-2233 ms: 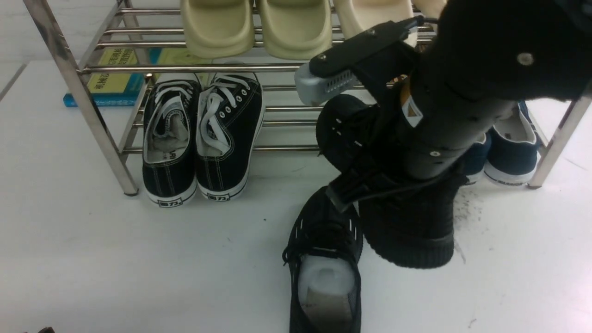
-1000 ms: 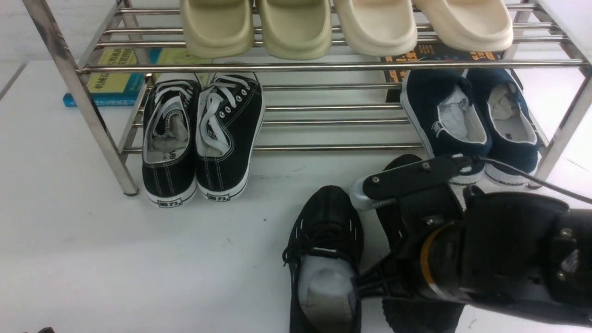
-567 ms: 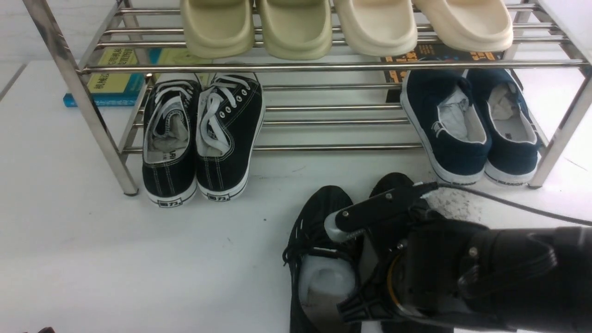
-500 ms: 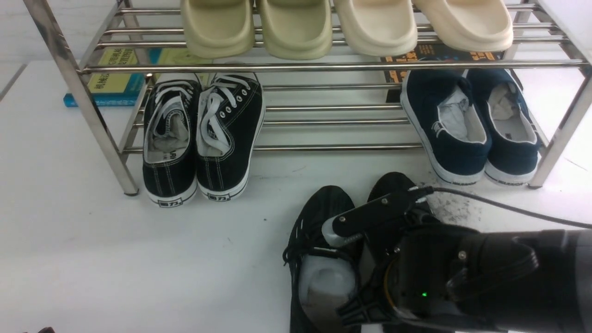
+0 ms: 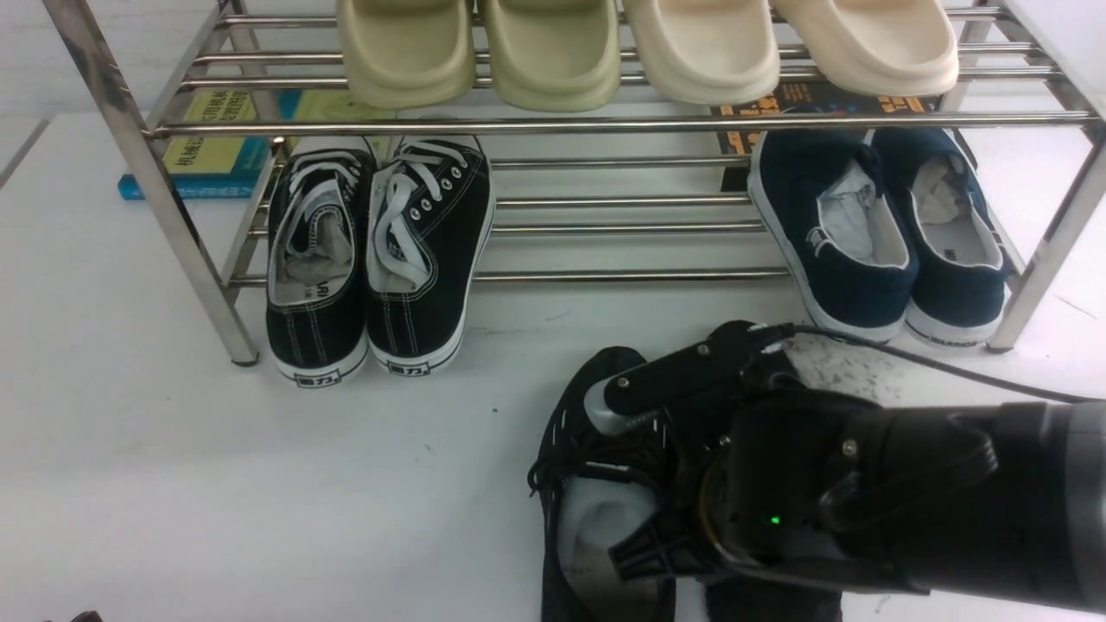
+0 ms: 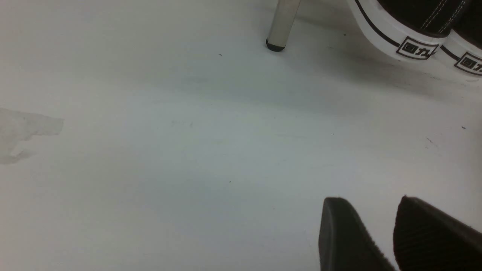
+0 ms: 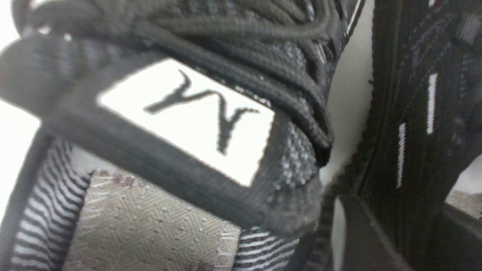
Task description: Take the shoes off the shelf with your hand on the white table.
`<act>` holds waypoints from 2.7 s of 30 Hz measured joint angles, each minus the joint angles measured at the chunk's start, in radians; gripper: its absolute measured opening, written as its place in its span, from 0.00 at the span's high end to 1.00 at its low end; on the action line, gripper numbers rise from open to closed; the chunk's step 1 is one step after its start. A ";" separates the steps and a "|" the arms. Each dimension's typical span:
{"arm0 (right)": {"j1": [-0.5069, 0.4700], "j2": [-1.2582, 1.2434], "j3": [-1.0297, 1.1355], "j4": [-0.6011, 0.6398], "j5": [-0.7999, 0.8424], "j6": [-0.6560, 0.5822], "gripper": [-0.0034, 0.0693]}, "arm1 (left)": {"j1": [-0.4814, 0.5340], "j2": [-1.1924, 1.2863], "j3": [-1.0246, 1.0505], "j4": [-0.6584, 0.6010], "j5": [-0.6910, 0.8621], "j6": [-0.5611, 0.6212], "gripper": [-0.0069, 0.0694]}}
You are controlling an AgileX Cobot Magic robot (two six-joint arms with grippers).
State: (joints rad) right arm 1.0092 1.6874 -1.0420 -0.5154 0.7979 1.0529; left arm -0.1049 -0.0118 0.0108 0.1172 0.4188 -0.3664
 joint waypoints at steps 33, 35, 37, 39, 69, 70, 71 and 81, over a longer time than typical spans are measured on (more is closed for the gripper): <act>0.000 -0.973 -0.067 0.289 0.402 -0.603 0.97 | 0.000 0.000 0.000 0.000 0.000 0.000 0.59; 0.000 -1.047 0.032 0.289 0.288 -0.612 0.97 | 0.000 0.000 0.000 0.000 0.000 0.000 0.59; 0.000 -1.102 0.137 0.290 0.157 -0.615 0.97 | 0.000 0.000 0.000 0.000 0.000 0.000 0.59; 0.000 -1.153 0.292 0.291 -0.035 -0.618 0.97 | 0.000 0.000 0.000 0.000 0.000 0.000 0.59; 0.000 -1.193 0.726 0.002 -0.798 -0.621 0.95 | 0.000 0.000 0.000 0.000 0.000 0.000 0.59; 0.000 -1.193 0.726 -0.013 -0.798 -0.621 0.95 | 0.000 0.000 0.000 0.000 0.000 0.000 0.59; 0.000 -1.193 0.727 -0.034 -0.798 -0.621 0.95 | 0.000 0.000 0.000 0.000 0.000 0.000 0.59; -0.071 -1.287 0.828 0.237 -0.798 -0.656 0.95 | 0.000 0.000 0.000 0.000 0.000 0.000 0.59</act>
State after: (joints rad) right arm 0.9380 0.4002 -0.2136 -0.2788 0.0000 0.3972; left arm -0.1049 -0.0118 0.0108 0.1172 0.4188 -0.3664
